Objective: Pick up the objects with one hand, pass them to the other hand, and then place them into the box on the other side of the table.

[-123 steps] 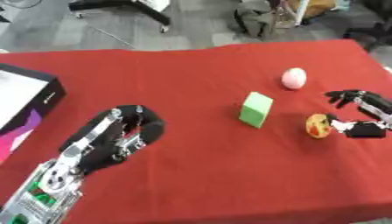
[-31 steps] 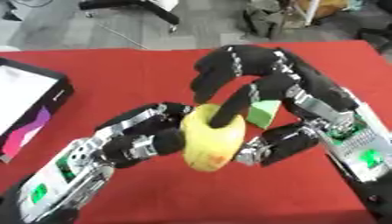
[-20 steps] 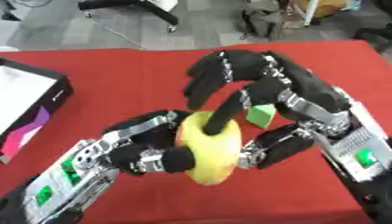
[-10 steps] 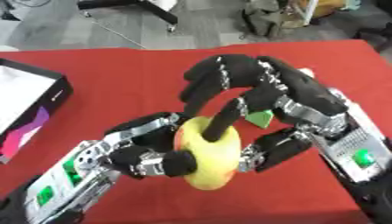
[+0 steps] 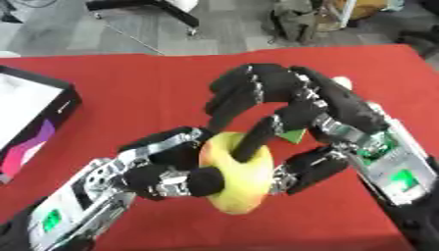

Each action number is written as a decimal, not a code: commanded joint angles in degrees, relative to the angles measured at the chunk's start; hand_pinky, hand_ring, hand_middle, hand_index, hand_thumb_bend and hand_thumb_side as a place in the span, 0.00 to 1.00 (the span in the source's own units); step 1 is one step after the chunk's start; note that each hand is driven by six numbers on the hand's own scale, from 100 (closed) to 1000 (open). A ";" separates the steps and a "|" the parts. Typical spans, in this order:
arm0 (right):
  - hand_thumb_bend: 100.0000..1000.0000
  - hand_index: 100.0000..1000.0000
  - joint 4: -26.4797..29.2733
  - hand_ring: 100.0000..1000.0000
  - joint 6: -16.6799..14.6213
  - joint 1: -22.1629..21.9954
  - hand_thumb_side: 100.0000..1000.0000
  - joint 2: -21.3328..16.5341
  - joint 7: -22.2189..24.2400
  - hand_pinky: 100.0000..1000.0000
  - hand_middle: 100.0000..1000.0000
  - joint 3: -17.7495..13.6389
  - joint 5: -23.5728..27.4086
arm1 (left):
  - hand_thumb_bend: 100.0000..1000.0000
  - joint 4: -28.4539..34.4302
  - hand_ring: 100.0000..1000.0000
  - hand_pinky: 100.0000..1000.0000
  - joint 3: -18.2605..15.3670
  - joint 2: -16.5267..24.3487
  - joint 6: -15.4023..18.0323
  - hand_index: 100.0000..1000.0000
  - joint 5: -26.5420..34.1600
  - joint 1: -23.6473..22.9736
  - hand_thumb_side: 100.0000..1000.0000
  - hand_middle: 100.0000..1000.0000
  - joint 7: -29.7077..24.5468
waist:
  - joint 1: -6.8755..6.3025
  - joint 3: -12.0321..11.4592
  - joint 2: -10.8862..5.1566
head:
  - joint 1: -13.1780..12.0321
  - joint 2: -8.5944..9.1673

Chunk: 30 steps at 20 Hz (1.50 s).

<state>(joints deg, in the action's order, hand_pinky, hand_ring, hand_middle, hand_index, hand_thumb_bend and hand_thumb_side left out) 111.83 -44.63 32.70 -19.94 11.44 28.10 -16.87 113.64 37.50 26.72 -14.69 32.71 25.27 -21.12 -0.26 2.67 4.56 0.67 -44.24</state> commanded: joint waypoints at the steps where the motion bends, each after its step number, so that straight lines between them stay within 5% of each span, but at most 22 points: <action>1: 0.00 0.22 0.06 0.71 -0.37 0.70 0.00 -0.47 -1.31 0.78 0.66 0.17 -1.32 | 0.38 0.95 0.57 0.88 0.30 1.12 -0.29 0.45 0.41 1.09 0.38 0.36 -0.61 | 0.03 -0.05 -0.41 | 0.19 0.12; 5: 0.00 0.22 -0.39 0.72 -0.76 0.70 0.00 -0.50 -2.29 0.78 0.67 0.30 -2.35 | 0.19 0.95 0.51 0.86 0.42 1.25 -0.11 0.36 0.96 1.39 0.20 0.28 -0.59 | 0.06 -0.09 -0.36 | 0.14 0.12; 10: 0.00 0.27 0.14 0.72 -0.95 0.35 0.00 -1.10 -3.43 0.78 0.67 0.17 -3.13 | 0.05 0.95 0.46 0.85 0.78 1.88 -0.51 0.29 1.57 2.04 0.12 0.22 1.30 | 0.08 -0.10 -0.32 | 0.21 0.12; 22: 0.00 0.41 1.95 0.72 -2.00 -0.53 0.00 -2.40 -4.20 0.77 0.68 0.33 -5.73 | 0.00 0.95 0.43 0.83 1.25 3.01 -3.63 0.27 3.01 2.42 0.14 0.19 8.37 | 0.20 0.02 -0.21 | 0.35 0.12; 30: 0.03 0.64 1.33 0.72 -2.76 -1.43 0.00 -2.73 -4.39 0.77 0.68 0.23 -6.66 | 0.00 0.95 0.43 0.83 0.51 3.24 -4.47 0.27 3.90 1.90 0.15 0.20 12.32 | 0.16 0.14 -0.17 | 0.34 0.12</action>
<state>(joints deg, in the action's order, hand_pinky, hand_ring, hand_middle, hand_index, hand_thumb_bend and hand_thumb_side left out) 111.74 -46.82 30.69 -22.42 7.17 28.24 -23.46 114.61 39.35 28.81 -18.96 36.28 26.61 -9.90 -0.08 2.75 4.86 0.93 -44.24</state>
